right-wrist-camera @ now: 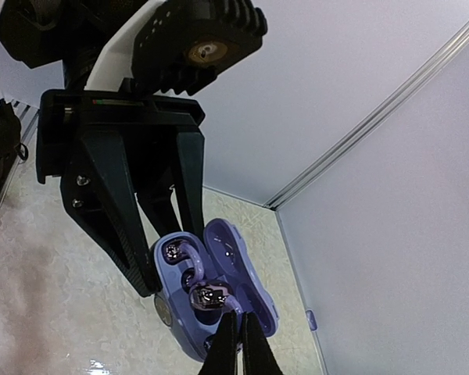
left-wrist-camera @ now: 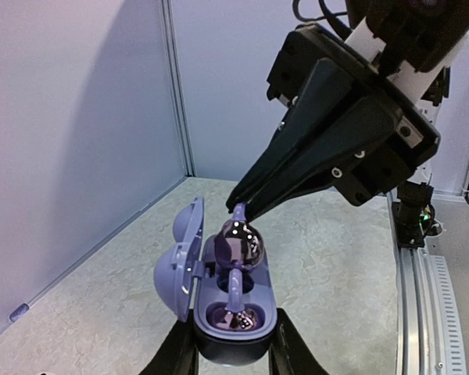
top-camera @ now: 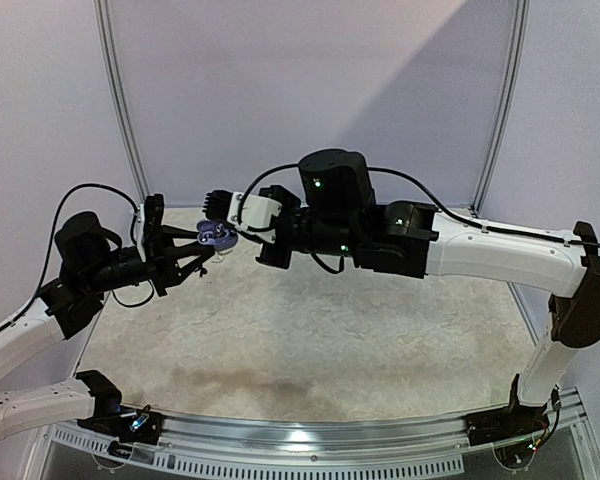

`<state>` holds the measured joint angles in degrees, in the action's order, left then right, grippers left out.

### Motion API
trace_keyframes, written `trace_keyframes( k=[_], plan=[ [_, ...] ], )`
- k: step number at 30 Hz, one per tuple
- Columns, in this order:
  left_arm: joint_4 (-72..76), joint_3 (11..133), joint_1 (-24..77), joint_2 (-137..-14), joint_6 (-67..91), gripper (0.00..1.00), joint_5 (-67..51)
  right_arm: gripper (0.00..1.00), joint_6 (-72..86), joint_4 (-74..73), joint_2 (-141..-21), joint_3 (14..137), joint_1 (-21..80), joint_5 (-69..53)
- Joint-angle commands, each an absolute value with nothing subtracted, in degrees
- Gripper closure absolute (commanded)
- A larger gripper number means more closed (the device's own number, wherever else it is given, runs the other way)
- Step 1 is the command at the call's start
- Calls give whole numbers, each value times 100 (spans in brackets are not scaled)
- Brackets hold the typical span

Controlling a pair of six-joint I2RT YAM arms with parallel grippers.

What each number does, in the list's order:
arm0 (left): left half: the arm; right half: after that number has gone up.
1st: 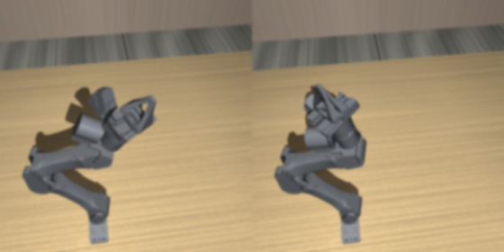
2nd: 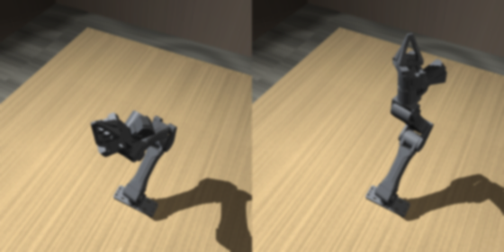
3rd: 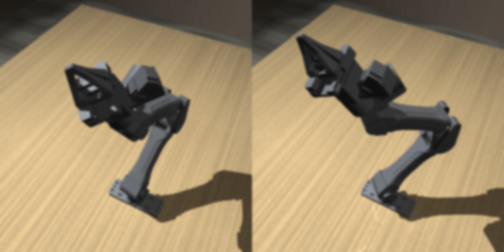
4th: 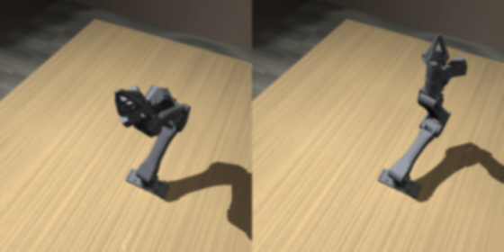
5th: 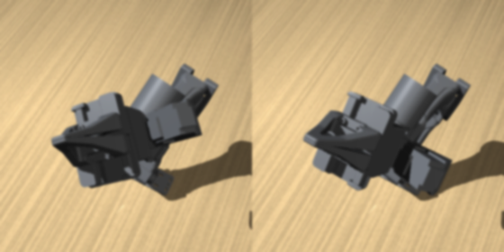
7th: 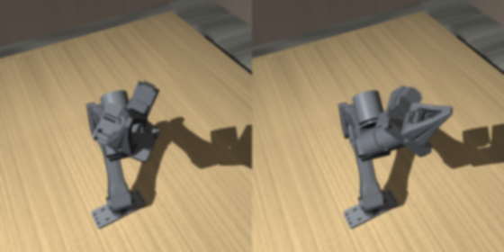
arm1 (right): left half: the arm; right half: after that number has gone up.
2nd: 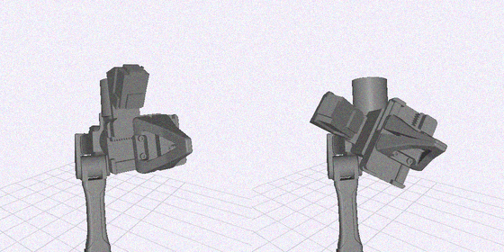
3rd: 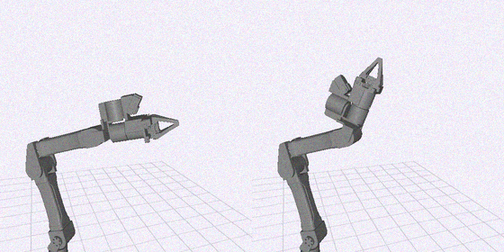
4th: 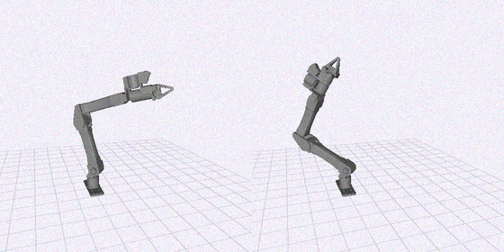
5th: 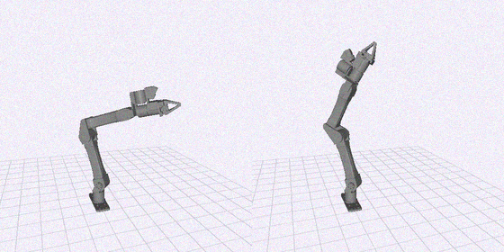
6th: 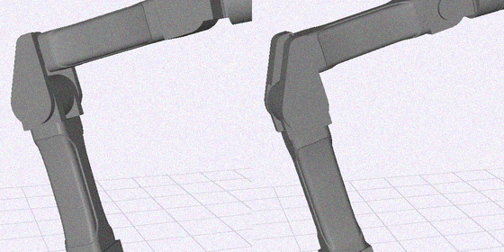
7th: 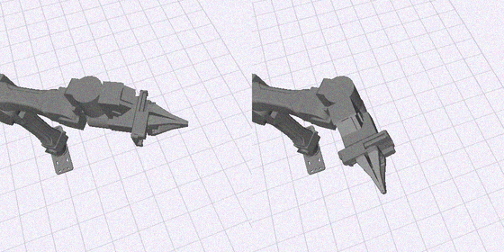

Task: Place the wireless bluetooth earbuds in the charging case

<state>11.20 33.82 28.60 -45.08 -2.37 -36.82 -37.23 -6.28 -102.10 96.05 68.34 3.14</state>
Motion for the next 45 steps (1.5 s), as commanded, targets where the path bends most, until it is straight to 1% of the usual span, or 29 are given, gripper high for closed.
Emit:
trace_keyframes(
  k=[1,13,17,22,24,28,31,36,41,45],
  plan=[
    [1117,3435,2839,-4469,-446,100,-3622,100,-3445,-498,-10178,9708,6865,423],
    [1022,3309,2861,-4373,-923,100,-3618,100,-3009,18,-9626,9481,6789,311],
    [923,3264,2867,-4287,-1502,100,-3739,100,-2626,12,-9412,9434,6702,772],
    [753,3245,2874,-4247,-2097,100,-4056,100,-1726,-946,-9249,9467,6447,2073],
    [707,3237,2888,-4233,-2266,100,-4274,100,-1130,-1544,-9217,9491,6268,2379],
    [579,3271,2962,-4220,-2280,100,-4437,100,551,-2973,-9209,9445,5948,2711],
    [528,3291,3034,-4234,-1955,100,-4452,100,1592,-4082,-9315,9404,5692,2668],
    [997,3086,3105,-4299,-927,100,-4392,100,3044,-5650,-9654,8998,5171,1998],
    [1147,3010,3151,-4291,-807,100,-4202,100,3493,-6317,-10133,8283,4920,1318],
    [1037,3043,3146,-4244,-954,100,-4172,100,3490,-6193,-10646,8047,4878,1008]
  ],
)
